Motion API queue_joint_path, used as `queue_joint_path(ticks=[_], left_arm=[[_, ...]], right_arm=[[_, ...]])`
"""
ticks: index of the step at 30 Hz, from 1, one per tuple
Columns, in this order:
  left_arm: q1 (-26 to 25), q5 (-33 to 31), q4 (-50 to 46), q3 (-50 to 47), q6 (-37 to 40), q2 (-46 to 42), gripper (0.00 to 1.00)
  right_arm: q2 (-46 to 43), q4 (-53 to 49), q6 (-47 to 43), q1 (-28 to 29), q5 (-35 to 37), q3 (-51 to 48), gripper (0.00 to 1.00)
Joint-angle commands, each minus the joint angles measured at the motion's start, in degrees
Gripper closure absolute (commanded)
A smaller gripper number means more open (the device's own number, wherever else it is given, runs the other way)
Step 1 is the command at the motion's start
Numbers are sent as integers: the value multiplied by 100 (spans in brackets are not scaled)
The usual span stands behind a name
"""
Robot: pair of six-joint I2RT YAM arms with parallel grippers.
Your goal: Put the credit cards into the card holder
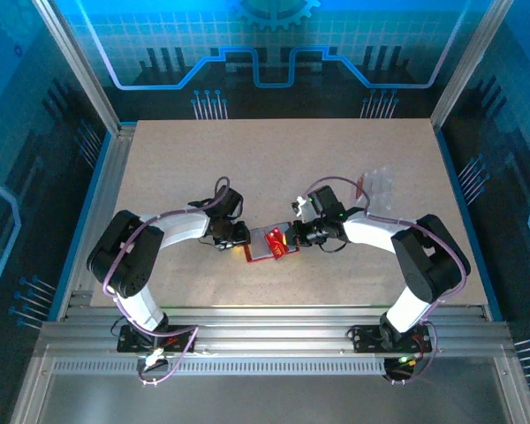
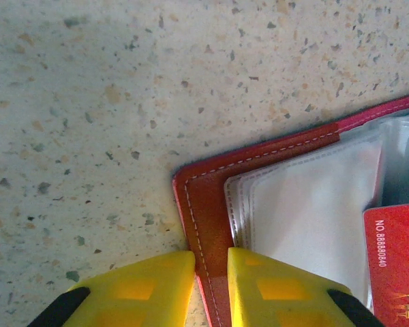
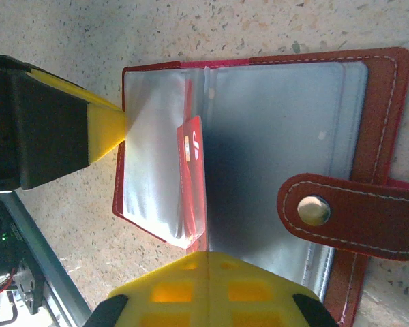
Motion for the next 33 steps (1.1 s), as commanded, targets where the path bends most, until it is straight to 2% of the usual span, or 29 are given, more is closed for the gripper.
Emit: queue_joint_path(ticks=[1, 33], left_arm=[[-37, 100, 185, -158, -12, 333, 77], [-32, 130, 202, -158, -47, 354, 77]], right_arm=[[-50, -173, -90, -56, 33, 57, 100], [-210, -187, -82, -144, 65, -122, 100]])
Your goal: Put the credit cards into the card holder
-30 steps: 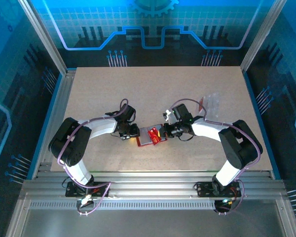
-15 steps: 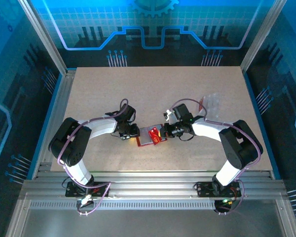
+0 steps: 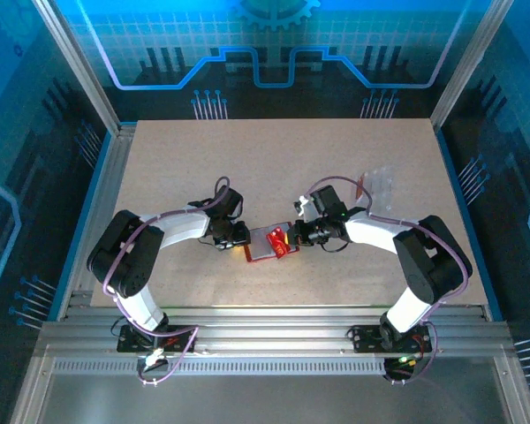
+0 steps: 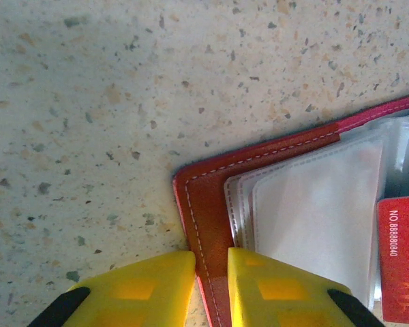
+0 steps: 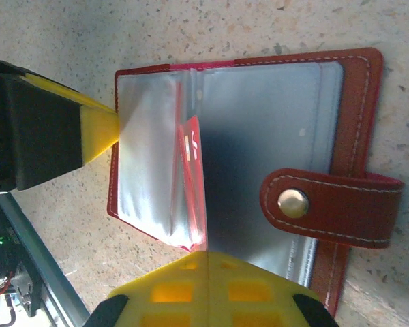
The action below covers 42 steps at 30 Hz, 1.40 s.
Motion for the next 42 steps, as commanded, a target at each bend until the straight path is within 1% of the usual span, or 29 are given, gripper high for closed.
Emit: queue_joint_path(ticks=[1, 13, 22, 30, 33, 37, 42], left_arm=[[-39, 134, 198, -160, -45, 346, 77], [-38, 134, 182, -143, -36, 346, 77], [-39, 153, 207, -130, -44, 389, 77], [-33, 158, 181, -121, -37, 360, 77], [-36, 79, 10, -81, 4, 138, 79], [-38, -108, -281, 38, 77, -355, 77], [-117, -69, -388, 210, 35, -577, 77]], right_arm=[[-121, -117, -73, -72, -3, -70, 100], [-31, 146, 8, 45, -290, -59, 100], [-90, 456, 105, 71, -720, -103, 100], [44, 418, 66, 115, -629, -120, 100], [13, 412, 70, 22, -621, -154, 100], [-24, 421, 70, -48, -660, -194, 100], [-32, 507, 114, -56, -687, -245, 100]])
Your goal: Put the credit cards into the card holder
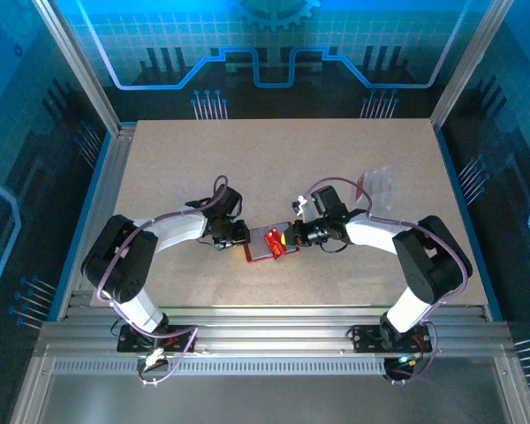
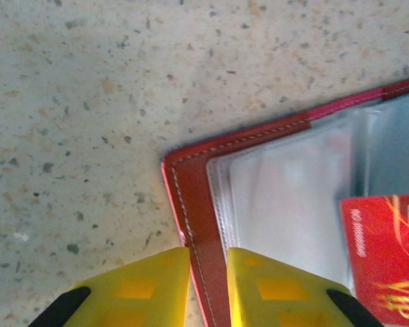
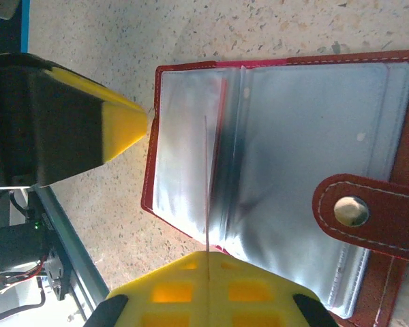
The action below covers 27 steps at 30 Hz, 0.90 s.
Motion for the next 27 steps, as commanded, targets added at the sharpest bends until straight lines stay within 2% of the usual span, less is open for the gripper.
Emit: queue_joint_path(ticks=[1, 8, 18, 27], left_arm=[[-90, -17, -184, 243, 14, -176, 77], [-177, 204, -59, 688, -15, 320, 92], [-212, 157, 80, 726, 1, 954, 95], [-180, -62, 108, 299, 29, 839, 95]], right_arm=[[-43, 68, 44, -49, -156, -108, 100], [-137, 40, 40, -85, -147, -165, 100], [-324, 32, 57, -236, -217, -224, 100], [-209, 31, 49, -267, -305, -133, 100]])
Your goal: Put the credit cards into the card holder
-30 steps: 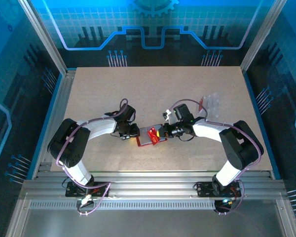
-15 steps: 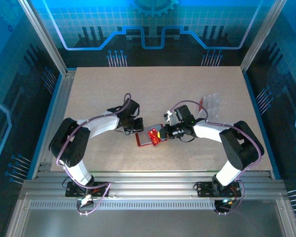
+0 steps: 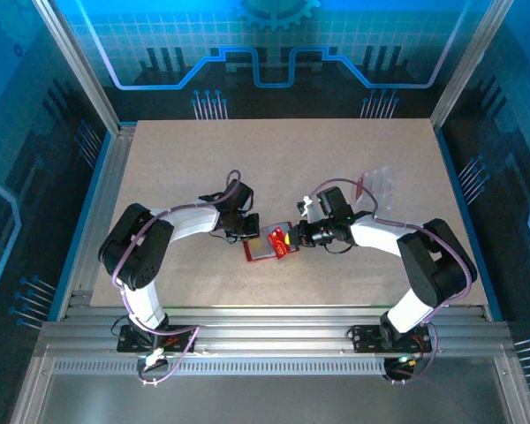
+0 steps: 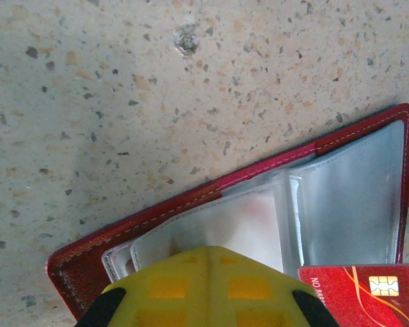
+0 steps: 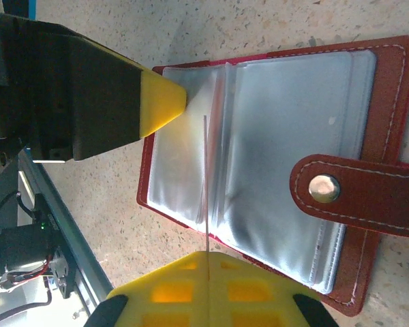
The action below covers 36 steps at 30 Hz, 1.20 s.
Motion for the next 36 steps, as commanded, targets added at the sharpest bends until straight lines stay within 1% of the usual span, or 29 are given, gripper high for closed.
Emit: queue_joint_path(ticks=[1, 9, 25, 36], left_arm=[[13, -196, -321, -299, 34, 7, 95], [49, -260, -372, -437, 52, -303, 94], [47, -190, -287, -498, 25, -194, 94], [46, -182, -277, -507, 17, -177, 94]], right_arm=[[7, 0, 25, -75, -181, 75, 100], [198, 44, 44, -66, -215, 138, 100], [411, 9, -17, 7, -284, 283, 100], [204, 153, 22, 4, -293, 233, 100]])
